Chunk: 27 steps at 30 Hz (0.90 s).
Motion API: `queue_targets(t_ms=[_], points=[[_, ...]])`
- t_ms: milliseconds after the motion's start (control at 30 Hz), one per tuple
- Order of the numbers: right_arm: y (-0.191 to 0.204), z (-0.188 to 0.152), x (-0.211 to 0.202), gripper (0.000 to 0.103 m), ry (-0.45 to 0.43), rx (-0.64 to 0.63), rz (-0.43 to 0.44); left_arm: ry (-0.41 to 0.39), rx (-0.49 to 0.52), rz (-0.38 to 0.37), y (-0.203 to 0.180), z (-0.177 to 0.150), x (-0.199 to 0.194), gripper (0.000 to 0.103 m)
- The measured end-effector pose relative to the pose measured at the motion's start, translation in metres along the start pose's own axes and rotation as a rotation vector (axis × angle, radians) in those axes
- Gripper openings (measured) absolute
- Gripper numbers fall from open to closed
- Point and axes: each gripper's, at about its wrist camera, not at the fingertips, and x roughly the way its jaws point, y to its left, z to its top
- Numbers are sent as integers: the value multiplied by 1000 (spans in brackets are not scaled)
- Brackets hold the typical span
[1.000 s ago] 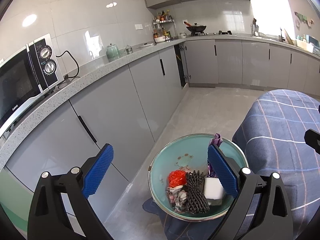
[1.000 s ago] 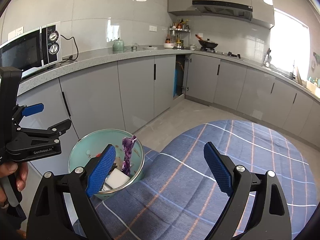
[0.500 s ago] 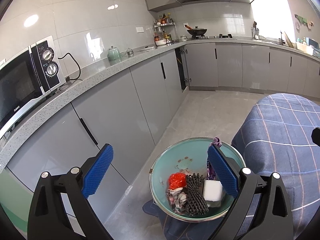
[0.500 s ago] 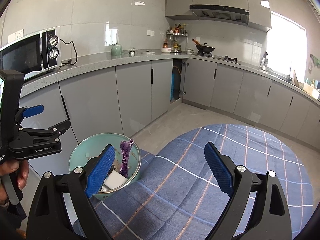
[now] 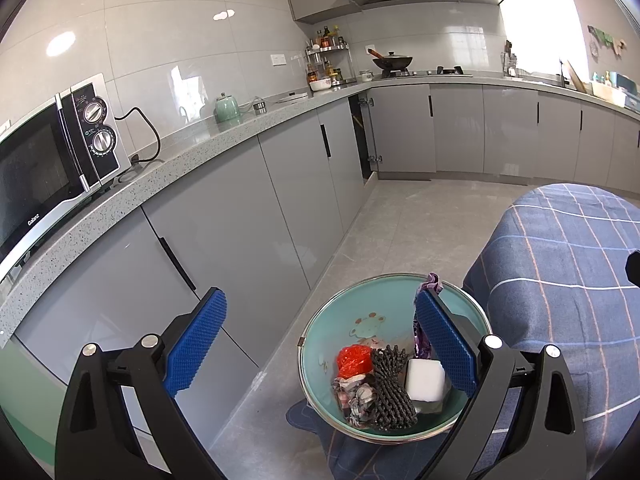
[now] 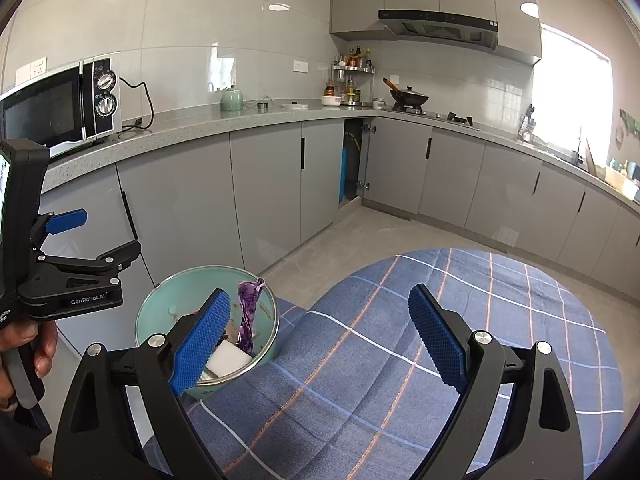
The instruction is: Collect trash
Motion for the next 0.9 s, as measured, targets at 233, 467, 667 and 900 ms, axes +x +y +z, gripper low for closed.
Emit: queue_targets(t_ms=[233,467,667,900], points=[[1,0,0,89,0,-1,0,1,9,17,-2,0,1,97],[0,0,0,89,-1,-1,0,11,8,11,-3,0,3,97],[0,0,1,90,0,0,0,8,26,30,-8,0,3,97],[-2,-1,2,90,-1,3,1,19,16,36,-6,-2,6,97]])
